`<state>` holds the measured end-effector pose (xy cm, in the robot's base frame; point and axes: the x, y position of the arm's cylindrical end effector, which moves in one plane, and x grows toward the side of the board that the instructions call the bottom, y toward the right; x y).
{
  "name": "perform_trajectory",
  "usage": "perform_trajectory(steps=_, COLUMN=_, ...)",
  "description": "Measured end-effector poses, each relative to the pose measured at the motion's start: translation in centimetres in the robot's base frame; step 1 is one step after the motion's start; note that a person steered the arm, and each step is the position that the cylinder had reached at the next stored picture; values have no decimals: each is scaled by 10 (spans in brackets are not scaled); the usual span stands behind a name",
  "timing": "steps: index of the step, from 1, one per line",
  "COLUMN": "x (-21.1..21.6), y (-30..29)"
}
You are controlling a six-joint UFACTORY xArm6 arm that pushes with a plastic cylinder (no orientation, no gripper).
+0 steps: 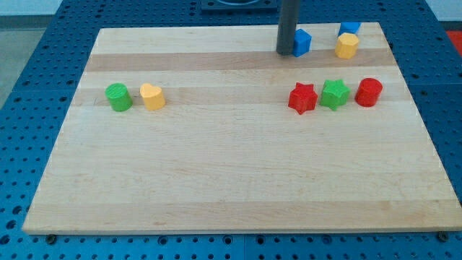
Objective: Point at the yellow heart
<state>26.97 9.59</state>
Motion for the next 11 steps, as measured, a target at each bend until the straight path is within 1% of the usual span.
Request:
perform_trajectory(steps=1, x=-4, y=22)
perform_trajectory(steps=2, x=-4, y=32)
perform_trajectory(steps=3, x=2, y=24)
perform_trajectory(steps=4, x=33, y=-9)
perform_trajectory(steps=6, x=112, y=-64)
perform_trajectory(steps=8, x=174, y=-145)
perform_trajectory(steps=10, x=180, y=-230)
perform_trajectory(steps=11, x=180, y=-255)
